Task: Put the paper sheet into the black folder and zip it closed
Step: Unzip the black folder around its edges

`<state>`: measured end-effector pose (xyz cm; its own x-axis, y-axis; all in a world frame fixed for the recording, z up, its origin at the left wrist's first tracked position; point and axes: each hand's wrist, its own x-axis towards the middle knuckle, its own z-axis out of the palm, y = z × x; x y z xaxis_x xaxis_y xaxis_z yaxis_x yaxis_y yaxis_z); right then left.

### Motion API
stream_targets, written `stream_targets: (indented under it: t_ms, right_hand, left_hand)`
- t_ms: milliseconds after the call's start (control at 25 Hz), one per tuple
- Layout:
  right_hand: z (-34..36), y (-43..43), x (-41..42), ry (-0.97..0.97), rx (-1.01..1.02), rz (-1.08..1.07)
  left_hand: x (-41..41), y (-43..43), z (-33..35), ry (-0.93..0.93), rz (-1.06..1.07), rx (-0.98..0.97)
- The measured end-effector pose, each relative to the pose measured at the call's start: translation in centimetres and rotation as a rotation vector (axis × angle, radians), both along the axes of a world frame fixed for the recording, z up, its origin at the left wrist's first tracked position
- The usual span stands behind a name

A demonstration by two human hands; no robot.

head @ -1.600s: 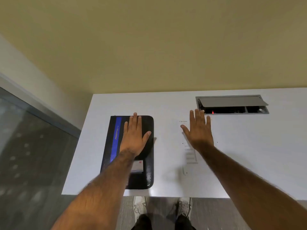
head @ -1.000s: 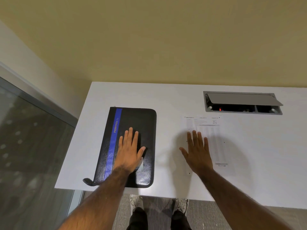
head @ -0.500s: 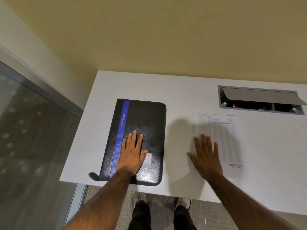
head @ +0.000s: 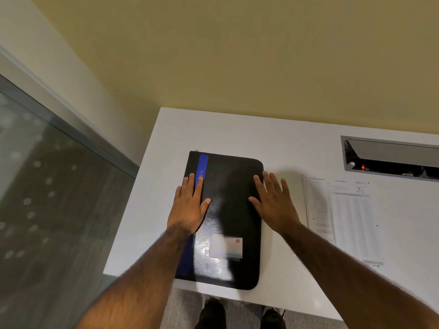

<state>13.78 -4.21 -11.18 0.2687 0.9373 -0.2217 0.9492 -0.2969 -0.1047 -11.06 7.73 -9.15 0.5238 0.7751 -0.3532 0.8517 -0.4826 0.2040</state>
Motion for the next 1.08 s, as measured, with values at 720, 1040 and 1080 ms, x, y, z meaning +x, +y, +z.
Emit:
stream_targets:
  t_ms: [720, 1040, 1080]
  right_hand:
    - [1.4, 25.1, -3.1, 0.444, -0.035, 0.182]
    - [0.6, 27.8, -3.6, 0.551, -0.124, 0.194]
    - [0.6, 28.2, -3.6, 0.553, -0.136, 0.187]
  left_hand:
    - [3.9, 17.2, -0.7, -0.358, 0.325, -0.223]
    - [4.8, 18.5, -0.9, -0.342, 0.405, -0.243]
    - [5.0, 18.6, -0.9, -0.341, 0.41, -0.249]
